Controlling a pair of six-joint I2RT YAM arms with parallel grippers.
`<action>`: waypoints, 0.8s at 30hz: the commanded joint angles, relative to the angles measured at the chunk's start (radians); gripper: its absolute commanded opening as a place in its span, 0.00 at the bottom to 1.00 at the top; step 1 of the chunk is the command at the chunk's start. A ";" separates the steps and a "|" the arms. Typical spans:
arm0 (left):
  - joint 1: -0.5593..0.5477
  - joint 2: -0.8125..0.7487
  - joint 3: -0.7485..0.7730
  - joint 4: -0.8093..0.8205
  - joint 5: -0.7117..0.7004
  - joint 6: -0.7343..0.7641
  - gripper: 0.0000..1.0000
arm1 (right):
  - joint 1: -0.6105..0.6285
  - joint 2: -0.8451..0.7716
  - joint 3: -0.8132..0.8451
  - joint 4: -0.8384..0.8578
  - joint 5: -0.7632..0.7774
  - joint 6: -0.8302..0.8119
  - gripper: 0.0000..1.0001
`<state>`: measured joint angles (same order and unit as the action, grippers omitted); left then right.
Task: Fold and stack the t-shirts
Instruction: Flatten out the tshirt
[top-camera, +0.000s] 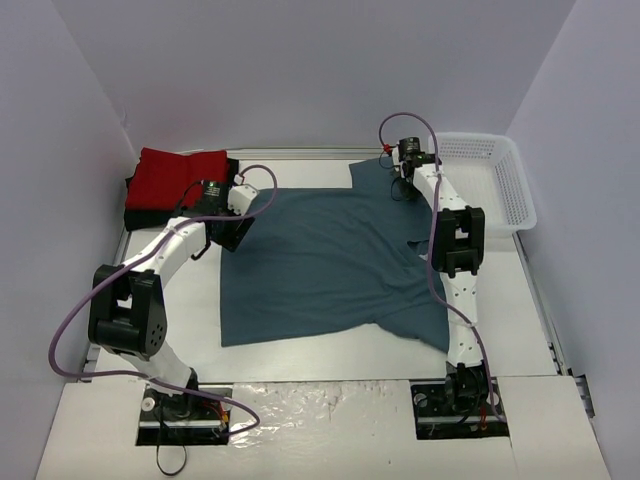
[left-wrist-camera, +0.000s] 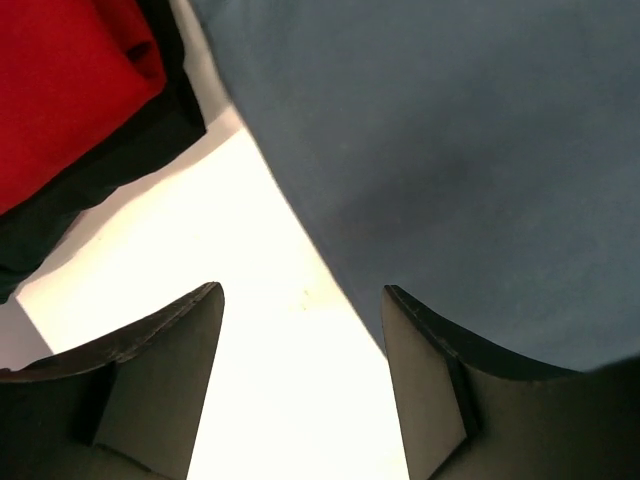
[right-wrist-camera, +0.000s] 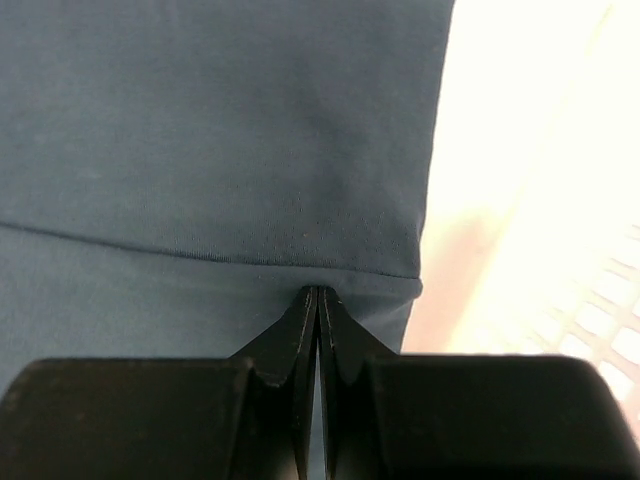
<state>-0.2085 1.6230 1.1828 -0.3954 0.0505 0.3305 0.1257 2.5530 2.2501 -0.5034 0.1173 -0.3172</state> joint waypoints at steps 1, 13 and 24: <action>-0.005 -0.012 0.024 0.023 -0.076 -0.024 0.63 | -0.015 0.076 -0.004 -0.077 0.084 0.009 0.00; -0.020 0.069 0.069 0.018 -0.064 -0.041 0.48 | -0.017 0.064 0.025 -0.072 0.114 -0.016 0.00; -0.127 0.167 0.149 0.038 -0.051 -0.074 0.03 | 0.049 -0.220 -0.067 -0.055 -0.088 -0.025 0.04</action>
<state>-0.3134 1.7893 1.2694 -0.3744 -0.0017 0.2863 0.1333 2.4905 2.2044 -0.5224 0.0872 -0.3408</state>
